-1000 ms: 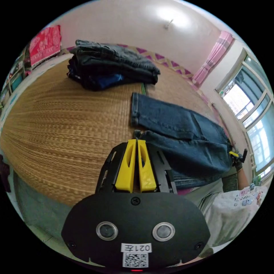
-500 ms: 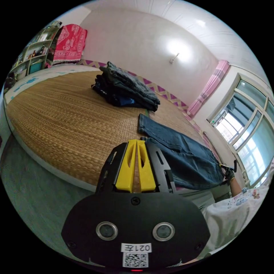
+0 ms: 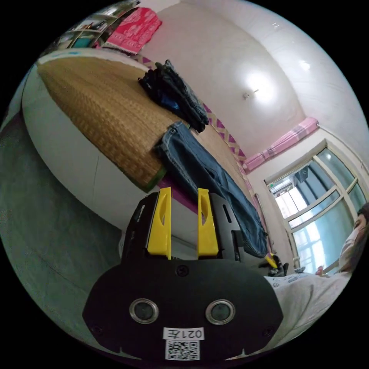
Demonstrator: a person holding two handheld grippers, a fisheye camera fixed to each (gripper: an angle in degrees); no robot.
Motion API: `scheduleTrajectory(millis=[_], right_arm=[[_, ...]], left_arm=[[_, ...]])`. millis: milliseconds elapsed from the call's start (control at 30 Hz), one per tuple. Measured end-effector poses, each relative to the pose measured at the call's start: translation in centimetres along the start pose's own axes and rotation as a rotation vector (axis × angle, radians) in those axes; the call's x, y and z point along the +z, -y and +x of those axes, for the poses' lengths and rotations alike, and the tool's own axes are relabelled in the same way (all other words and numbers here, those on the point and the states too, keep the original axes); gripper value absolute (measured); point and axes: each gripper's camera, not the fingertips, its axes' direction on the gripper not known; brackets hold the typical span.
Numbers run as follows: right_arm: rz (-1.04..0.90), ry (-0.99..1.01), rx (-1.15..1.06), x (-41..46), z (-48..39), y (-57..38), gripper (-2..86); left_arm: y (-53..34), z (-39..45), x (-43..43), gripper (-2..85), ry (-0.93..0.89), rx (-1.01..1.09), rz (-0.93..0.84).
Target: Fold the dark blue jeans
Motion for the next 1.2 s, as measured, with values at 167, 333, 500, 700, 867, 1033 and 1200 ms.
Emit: scheduleTrajectory(millis=[167, 333, 500, 700, 867, 1033, 1200], right_arm=[[0.030, 0.110, 0.090, 0.6, 1.3, 1.0, 11.5], [-0.012, 0.192, 0.107, 2.0, 1.4, 1.3, 11.8], [0.002, 0.214, 0.125, 2.3, 2.0, 1.9, 10.8], [-0.001, 0.227, 0.144, 2.6, 2.3, 2.2, 8.5], [-0.032, 0.295, 0.074, 1.9, 0.3, 3.5, 1.1], [-0.036, 0.346, -0.104, 2.2, -6.3, 9.8, 0.2], [-0.072, 0.332, -0.113, 8.4, -11.0, 18.6, 0.8]], left_arm=[[0.6, -1.1, 1.0, 10.9, -0.052, -0.081, -0.012], [1.6, -1.4, 1.4, 10.8, -0.114, -0.106, 0.019], [3.0, -1.7, 2.0, 10.5, -0.098, -0.125, 0.054], [5.2, -1.2, 3.7, 4.0, -0.068, -0.124, 0.015], [7.3, 1.3, 3.1, -0.6, -0.113, -0.027, 0.002], [14.0, 7.9, 3.3, -0.9, -0.115, 0.168, 0.016], [22.4, 12.2, 8.9, -0.6, -0.035, 0.192, -0.063]])
